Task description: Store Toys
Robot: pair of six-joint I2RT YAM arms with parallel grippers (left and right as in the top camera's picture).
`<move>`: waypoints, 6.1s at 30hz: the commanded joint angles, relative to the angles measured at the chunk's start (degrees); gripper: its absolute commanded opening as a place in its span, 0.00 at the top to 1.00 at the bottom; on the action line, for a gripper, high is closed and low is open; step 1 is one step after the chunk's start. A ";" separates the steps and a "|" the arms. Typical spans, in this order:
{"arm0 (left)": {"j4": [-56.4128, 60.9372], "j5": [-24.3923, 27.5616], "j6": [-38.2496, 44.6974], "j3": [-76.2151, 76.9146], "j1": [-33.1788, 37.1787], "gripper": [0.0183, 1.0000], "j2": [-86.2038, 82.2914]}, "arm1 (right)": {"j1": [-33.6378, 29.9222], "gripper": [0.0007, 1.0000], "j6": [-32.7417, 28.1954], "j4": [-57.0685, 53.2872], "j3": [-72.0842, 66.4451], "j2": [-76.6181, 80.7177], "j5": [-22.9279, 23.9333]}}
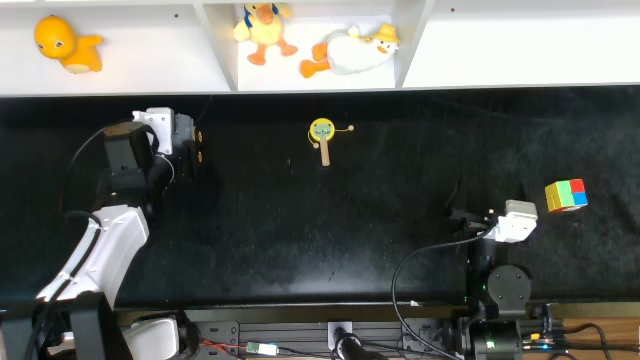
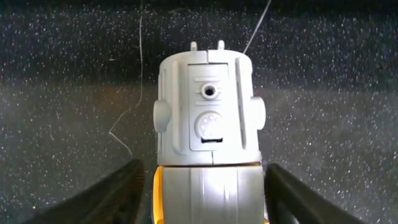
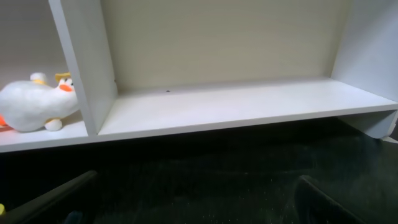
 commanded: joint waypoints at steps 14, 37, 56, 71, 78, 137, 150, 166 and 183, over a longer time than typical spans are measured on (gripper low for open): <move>0.09 -0.72 -0.15 -0.42 -0.26 0.73 0.22 | -0.04 0.01 -0.15 0.28 -0.72 -0.46 -0.22; -15.82 -1.97 0.04 -0.46 -0.26 0.83 -24.76 | -0.04 0.00 -0.15 0.28 -0.72 -0.46 -0.22; 6.62 -0.24 0.04 -0.46 -0.26 0.87 -19.52 | -0.04 0.00 -0.15 0.28 -0.72 -0.46 -0.22; 32.70 2.82 -0.20 0.07 -0.37 0.85 -3.21 | -0.04 0.00 -0.15 0.28 -0.72 -0.46 -0.22; 42.88 2.78 -0.17 0.26 -1.18 0.84 2.64 | -0.04 0.00 -0.15 0.28 -0.72 -0.46 -0.22; 58.47 2.23 -2.54 6.27 -1.14 0.00 21.42 | -0.04 0.00 -0.15 0.28 -0.72 -0.46 -0.22; 28.30 -2.49 0.42 6.27 -1.49 0.00 5.16 | -0.04 0.01 -0.15 0.28 -0.72 -0.46 -0.22; -3.61 -7.72 -0.37 -7.82 -1.49 0.00 -33.68 | -0.04 0.00 -0.15 0.28 -0.72 -0.46 -0.22; 3.15 -13.14 -1.01 -29.49 -7.65 0.00 -63.95 | -0.04 0.01 -0.15 0.28 -0.72 -0.46 -0.22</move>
